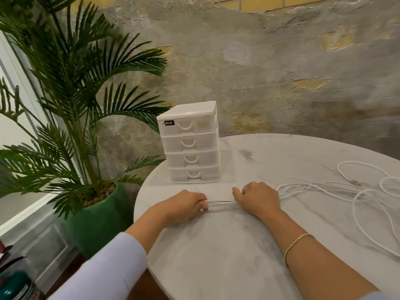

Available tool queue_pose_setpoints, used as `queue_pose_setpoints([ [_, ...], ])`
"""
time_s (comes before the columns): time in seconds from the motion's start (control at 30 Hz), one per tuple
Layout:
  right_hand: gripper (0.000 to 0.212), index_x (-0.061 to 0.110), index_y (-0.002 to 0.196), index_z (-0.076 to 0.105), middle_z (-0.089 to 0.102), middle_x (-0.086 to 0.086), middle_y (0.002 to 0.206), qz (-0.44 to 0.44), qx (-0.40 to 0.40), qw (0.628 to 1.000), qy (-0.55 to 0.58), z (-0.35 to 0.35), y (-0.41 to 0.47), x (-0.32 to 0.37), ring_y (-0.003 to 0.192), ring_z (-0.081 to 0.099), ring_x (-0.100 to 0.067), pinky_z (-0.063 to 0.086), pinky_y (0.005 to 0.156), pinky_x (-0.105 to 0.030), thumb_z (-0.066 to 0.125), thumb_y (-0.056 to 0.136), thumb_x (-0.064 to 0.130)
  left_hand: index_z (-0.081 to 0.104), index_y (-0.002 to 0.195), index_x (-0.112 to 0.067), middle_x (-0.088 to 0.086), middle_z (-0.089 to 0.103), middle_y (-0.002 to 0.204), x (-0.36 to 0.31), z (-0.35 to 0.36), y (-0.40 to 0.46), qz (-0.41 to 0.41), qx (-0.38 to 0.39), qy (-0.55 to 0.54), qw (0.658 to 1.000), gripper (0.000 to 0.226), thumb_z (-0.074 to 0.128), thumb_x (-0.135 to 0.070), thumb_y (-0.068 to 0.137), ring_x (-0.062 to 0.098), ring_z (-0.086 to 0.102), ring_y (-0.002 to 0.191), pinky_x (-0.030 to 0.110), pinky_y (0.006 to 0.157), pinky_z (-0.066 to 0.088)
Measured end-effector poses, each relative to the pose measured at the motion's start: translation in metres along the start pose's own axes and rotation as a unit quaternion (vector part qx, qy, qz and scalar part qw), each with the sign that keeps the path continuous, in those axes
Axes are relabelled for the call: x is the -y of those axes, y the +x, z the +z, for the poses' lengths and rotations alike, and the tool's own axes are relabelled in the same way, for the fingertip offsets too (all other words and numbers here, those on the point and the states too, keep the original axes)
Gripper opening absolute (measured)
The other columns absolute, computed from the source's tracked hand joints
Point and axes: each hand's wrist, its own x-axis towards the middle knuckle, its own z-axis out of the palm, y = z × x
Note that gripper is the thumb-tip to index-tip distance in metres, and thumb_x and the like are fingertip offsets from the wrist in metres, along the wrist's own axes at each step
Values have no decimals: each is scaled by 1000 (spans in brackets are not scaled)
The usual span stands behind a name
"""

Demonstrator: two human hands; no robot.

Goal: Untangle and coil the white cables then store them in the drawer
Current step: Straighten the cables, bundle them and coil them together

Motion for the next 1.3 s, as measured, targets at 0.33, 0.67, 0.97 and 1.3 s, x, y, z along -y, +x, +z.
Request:
queue_pose_setpoints([
  [0.33, 47, 13, 54, 41, 47, 0, 64, -41, 41, 998, -2, -3, 1, -3, 74, 50, -23, 36, 61, -29, 33, 93, 39, 44, 84, -19, 11, 62, 99, 19, 8, -7, -54, -77, 72, 993, 33, 26, -39, 102, 28, 54, 92, 34, 74, 38],
  [0.67, 49, 17, 55, 38, 43, 4, 60, -99, 28, 994, -27, -3, -1, -2, 72, 47, -21, 34, 64, -29, 30, 98, 38, 55, 102, -16, 12, 62, 109, 27, 1, -11, -115, -74, 68, 988, 42, 22, -42, 102, 28, 55, 101, 36, 85, 43],
  [0.97, 51, 14, 66, 51, 59, -3, 80, -25, 22, 997, -65, -3, 7, -13, 87, 58, -25, 36, 68, -29, 26, 98, 45, 44, 100, -21, 2, 59, 105, 43, 6, -16, -65, -51, 99, 992, 23, 25, -34, 103, 22, 53, 92, 33, 79, 40],
  [1.3, 49, 11, 111, 58, 58, -8, 124, -62, 120, 989, -53, -12, 10, -16, 116, 50, -25, 37, 88, -31, 22, 102, 42, 40, 129, -29, 1, 50, 120, 56, 9, -2, -42, -56, 125, 990, 36, 31, -12, 99, 22, 50, 109, 30, 90, 40],
])
